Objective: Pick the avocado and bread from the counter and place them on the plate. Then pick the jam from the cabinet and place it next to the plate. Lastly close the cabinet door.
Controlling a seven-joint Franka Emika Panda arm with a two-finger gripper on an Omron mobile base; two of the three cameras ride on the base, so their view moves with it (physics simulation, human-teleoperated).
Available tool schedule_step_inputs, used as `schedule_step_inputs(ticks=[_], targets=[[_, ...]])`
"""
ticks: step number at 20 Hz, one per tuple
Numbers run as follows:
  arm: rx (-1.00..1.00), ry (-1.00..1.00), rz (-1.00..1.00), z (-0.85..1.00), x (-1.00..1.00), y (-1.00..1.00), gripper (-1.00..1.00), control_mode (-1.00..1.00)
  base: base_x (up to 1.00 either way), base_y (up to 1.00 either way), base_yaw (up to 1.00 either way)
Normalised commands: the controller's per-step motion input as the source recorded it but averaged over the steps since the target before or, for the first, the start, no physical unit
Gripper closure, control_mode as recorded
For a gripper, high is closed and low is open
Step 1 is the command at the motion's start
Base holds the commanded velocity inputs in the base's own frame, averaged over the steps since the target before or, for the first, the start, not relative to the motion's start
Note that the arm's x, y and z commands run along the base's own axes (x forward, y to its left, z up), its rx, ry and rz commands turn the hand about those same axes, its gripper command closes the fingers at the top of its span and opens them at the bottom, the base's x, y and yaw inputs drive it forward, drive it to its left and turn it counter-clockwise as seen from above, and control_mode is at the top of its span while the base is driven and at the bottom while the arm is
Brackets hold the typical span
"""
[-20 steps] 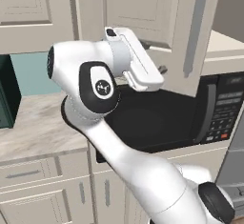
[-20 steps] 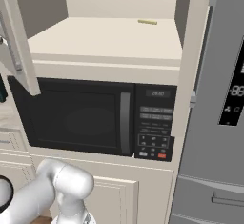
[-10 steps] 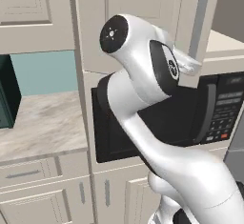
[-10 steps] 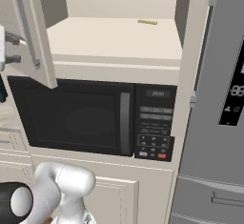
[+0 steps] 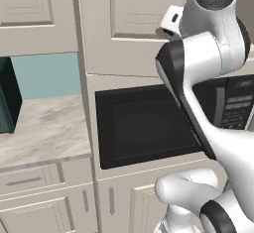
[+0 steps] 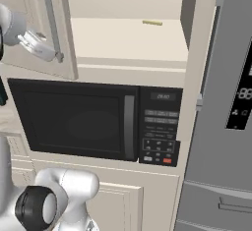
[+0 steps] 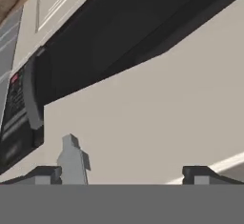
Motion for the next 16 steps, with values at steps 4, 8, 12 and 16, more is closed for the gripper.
schedule_step_inputs(ticks=[4,8,12,16], targets=[[0.05,0.14,0.37,-0.34,1.0,-0.32,-1.0,-1.0,0.0,0.0,0.0],[0.0,0.16,0.26,-0.45,1.0,-0.02,-1.0,-1.0,0.0,0.0,0.0],[0.0,0.13,0.16,-0.44,1.0,0.0,-1.0,-1.0,0.0,0.0,0.0],[-0.01,0.15,0.08,-0.33,0.99,0.1,-1.0,-1.0,0.0,0.0,0.0]])
